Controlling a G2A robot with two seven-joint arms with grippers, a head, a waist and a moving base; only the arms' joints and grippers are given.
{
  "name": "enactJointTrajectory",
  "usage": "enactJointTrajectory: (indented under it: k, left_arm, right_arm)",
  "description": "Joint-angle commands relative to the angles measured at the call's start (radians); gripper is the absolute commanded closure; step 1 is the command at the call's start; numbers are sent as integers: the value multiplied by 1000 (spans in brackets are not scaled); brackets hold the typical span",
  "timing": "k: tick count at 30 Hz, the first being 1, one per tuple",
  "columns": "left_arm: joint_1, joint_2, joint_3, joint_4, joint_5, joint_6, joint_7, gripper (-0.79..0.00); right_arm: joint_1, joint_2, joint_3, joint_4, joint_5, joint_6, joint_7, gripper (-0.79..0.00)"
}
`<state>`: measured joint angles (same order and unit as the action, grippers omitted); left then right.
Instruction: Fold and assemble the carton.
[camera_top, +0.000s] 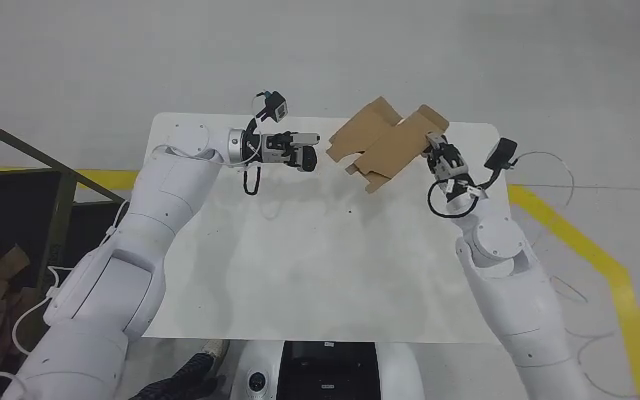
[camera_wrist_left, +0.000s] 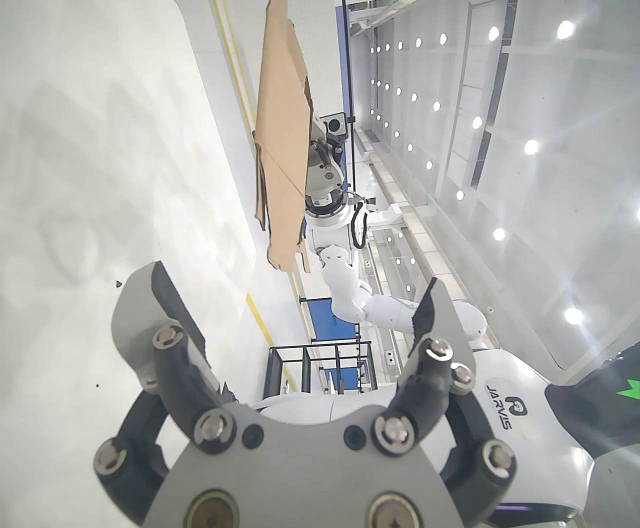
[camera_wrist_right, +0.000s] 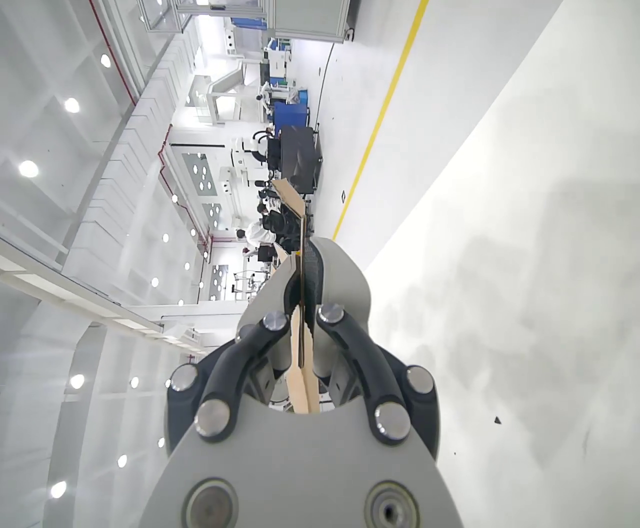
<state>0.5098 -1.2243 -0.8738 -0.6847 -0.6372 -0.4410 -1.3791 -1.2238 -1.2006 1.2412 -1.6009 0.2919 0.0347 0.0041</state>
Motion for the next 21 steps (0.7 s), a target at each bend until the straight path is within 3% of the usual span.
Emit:
enactJointTrajectory:
  k: [1,14,21]
  left_arm:
    - [0,0,0,0,0,0,0,-785]
    - [0,0,0,0,0,0,0,-785]
    - [0,0,0,0,0,0,0,-785]
  right_arm:
    - [-6,-6,-9,-6,1,-2,-38,0]
    - [-11,-8,-11,-9,6,-1,-41,0]
    - [-32,-32,-54,-17,21,36,-197,0]
